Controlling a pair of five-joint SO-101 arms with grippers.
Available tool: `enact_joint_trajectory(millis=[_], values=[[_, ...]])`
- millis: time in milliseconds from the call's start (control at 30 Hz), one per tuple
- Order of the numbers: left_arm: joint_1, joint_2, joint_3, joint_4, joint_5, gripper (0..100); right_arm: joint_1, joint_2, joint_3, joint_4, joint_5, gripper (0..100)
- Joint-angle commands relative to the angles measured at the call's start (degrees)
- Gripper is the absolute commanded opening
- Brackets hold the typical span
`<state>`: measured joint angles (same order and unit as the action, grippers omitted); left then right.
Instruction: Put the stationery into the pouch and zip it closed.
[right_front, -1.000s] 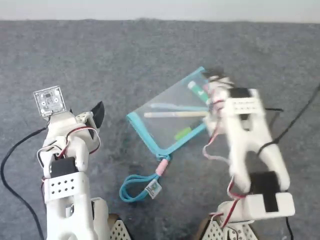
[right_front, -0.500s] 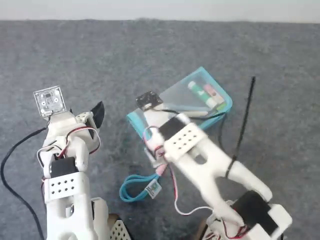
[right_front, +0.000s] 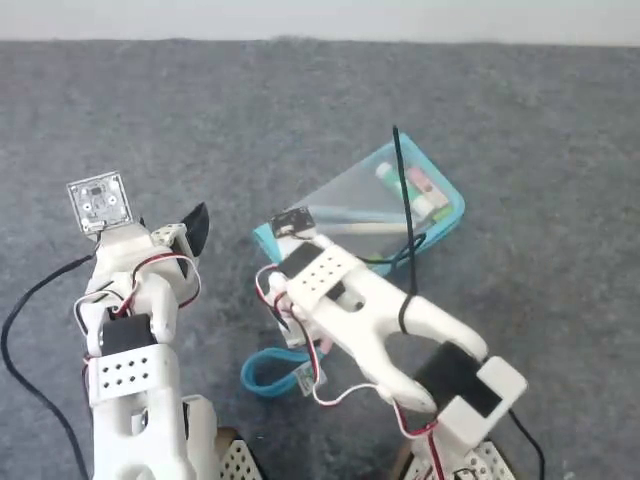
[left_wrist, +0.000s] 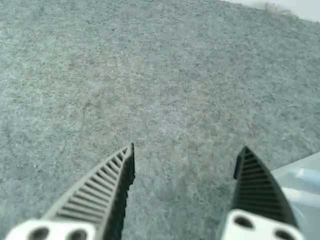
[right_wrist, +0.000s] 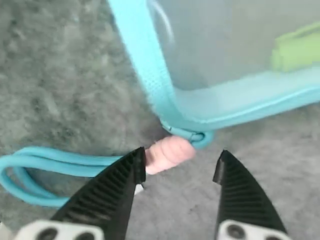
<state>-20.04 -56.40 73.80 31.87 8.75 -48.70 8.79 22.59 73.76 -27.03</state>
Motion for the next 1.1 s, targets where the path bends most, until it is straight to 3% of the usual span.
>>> enact_joint_trajectory(millis=[0,200,400,600,700,833,967,1067], values=[[0.2,0.1,-2.9,-0.2,0.4,30,2.4,0.3,-3.0,3.6,0.1,20.5],[0.1,0.1,-2.9,-0.2,0.4,30,12.9,0.7,-3.2,3.3,12.0,0.9],[0.1,0.1,-2.9,-0.2,0.4,30,26.7,0.6,-2.9,2.2,15.0,0.6],[0.1,0.1,-2.9,0.0,0.4,30,40.7,0.6,-8.1,-0.5,31.8,0.6],[0.1,0.1,-2.9,-0.1,0.4,30,44.2,0.6,-10.9,0.2,33.6,0.6],[0.1,0.1,-2.9,-0.1,0.5,30,39.7,-2.8,-9.9,2.9,35.3,0.6],[0.1,0.1,-2.9,-0.1,0.5,30,28.0,-13.9,-1.2,0.8,33.8,0.9],[0.1,0.1,-2.9,-0.1,0.5,30,18.6,-23.6,8.0,-1.5,30.9,7.7]])
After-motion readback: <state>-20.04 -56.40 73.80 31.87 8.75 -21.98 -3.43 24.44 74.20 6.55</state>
